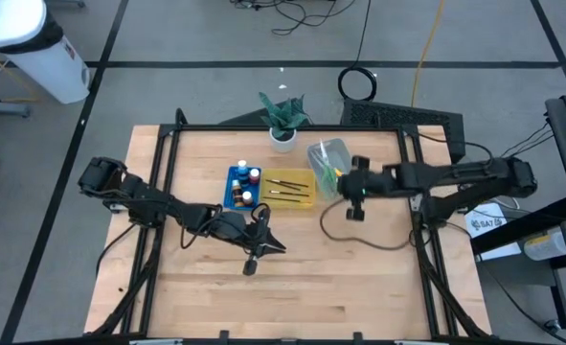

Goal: Pick & Place Paint Supplies
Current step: Put the grey scissor into the gray bin, then return to home position

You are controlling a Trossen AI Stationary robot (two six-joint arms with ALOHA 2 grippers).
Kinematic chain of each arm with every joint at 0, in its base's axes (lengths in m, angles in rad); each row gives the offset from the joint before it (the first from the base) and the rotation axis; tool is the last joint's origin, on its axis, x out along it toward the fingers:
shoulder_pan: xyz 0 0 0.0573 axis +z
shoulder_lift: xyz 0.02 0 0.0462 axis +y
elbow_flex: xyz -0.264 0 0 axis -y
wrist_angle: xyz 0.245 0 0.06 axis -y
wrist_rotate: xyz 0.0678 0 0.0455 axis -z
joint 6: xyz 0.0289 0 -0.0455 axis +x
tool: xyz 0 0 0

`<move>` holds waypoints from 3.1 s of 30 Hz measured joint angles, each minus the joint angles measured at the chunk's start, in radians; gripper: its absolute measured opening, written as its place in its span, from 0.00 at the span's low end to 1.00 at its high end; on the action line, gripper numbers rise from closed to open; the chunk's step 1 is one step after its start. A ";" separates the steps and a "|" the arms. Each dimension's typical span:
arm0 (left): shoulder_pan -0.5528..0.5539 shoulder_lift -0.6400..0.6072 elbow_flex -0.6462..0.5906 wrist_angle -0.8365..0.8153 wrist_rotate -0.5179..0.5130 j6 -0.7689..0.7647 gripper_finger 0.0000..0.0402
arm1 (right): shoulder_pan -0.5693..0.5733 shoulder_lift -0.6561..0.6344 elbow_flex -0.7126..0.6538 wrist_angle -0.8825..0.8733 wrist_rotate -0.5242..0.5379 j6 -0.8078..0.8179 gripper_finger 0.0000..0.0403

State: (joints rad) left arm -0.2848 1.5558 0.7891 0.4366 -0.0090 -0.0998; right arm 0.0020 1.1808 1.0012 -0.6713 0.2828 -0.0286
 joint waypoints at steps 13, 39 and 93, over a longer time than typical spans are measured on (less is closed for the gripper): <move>0.000 -0.001 0.001 -0.024 0.000 0.048 0.12 | -0.261 0.010 -0.248 0.256 -0.152 -0.332 0.04; 0.009 -0.121 0.002 -0.178 0.017 -0.005 0.12 | -0.288 -0.119 -0.359 0.518 -0.153 -0.099 0.34; 0.443 -1.266 -0.777 -0.187 0.296 0.111 0.12 | -0.184 -1.115 -0.905 0.789 -0.358 0.123 0.34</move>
State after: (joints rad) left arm 0.1585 0.2894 0.0120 0.2492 0.2874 0.0110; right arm -0.1821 0.0654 0.0960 0.1182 -0.0747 0.0940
